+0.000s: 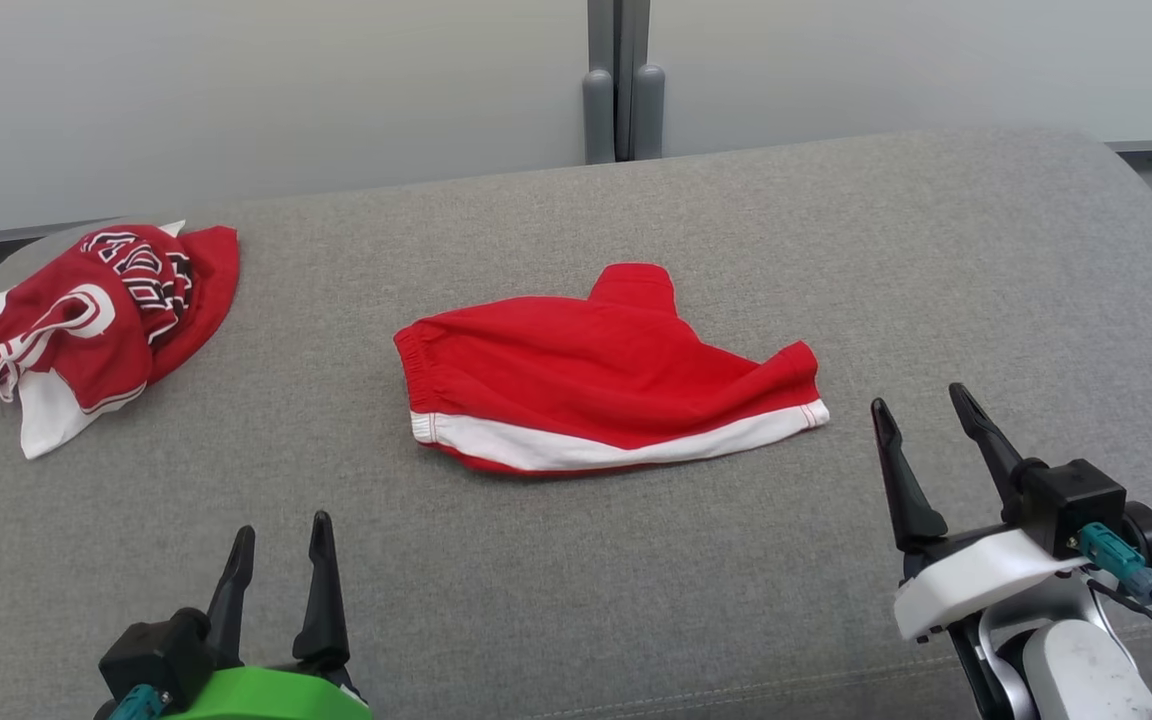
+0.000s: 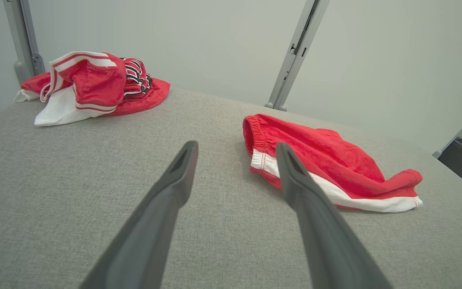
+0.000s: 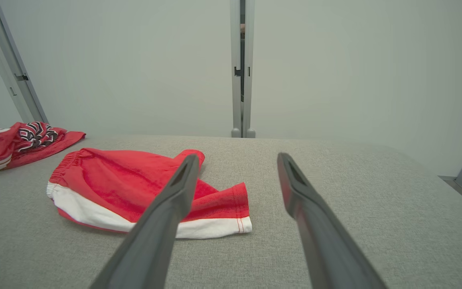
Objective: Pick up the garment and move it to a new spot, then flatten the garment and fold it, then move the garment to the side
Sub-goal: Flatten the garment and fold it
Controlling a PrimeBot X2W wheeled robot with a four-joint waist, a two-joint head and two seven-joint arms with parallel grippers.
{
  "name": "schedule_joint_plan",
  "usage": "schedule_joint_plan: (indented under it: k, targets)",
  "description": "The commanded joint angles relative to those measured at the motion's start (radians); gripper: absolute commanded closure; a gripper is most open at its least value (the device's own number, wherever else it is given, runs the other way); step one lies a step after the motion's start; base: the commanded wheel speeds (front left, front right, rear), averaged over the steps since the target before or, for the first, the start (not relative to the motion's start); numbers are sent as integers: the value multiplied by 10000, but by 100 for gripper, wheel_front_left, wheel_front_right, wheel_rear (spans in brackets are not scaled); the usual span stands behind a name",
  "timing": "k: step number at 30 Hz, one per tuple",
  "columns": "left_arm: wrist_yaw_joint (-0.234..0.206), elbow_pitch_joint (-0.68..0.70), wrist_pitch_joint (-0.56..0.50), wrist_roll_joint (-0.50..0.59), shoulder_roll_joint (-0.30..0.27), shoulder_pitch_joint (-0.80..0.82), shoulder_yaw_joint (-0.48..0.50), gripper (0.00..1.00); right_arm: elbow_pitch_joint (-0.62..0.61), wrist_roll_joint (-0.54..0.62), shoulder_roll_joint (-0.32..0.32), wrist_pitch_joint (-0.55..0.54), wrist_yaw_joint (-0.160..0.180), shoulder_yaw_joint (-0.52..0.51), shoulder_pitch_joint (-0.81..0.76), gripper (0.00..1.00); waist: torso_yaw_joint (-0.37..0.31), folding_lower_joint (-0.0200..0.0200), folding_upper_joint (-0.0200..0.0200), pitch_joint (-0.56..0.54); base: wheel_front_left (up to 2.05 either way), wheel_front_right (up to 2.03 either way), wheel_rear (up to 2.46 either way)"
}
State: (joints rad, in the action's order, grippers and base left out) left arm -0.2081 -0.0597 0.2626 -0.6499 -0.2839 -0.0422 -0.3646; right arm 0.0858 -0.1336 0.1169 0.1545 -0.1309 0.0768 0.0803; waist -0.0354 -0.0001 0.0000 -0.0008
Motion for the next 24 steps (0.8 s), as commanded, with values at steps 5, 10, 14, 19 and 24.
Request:
schedule_joint_plan:
  k: [5,10,14,19,24]
  targets:
    - [315,-308,-231,-54,-85,250,-159,0,146,-142,190,-169,3,89,7,0,3,1,0,213,0,0,0]
    - [697,-897,-836,-216,18,1025,-464,0,633,-116,593,-389,3,362,554,0,-25,1,0,617,0,0,0]
    - [1083,-1615,-1376,-436,118,1911,-627,0,1274,-138,1020,-524,3,677,1157,0,12,1,0,1046,0,0,0]
    - [1594,-2454,-1886,-545,183,2886,-841,0,1846,-200,1337,-482,3,953,1748,0,81,1,0,1522,0,0,0]
    - [2111,-3604,-2147,-536,262,4052,-999,0,2217,-314,1415,-286,3,1197,2262,0,28,1,0,1980,0,0,0]
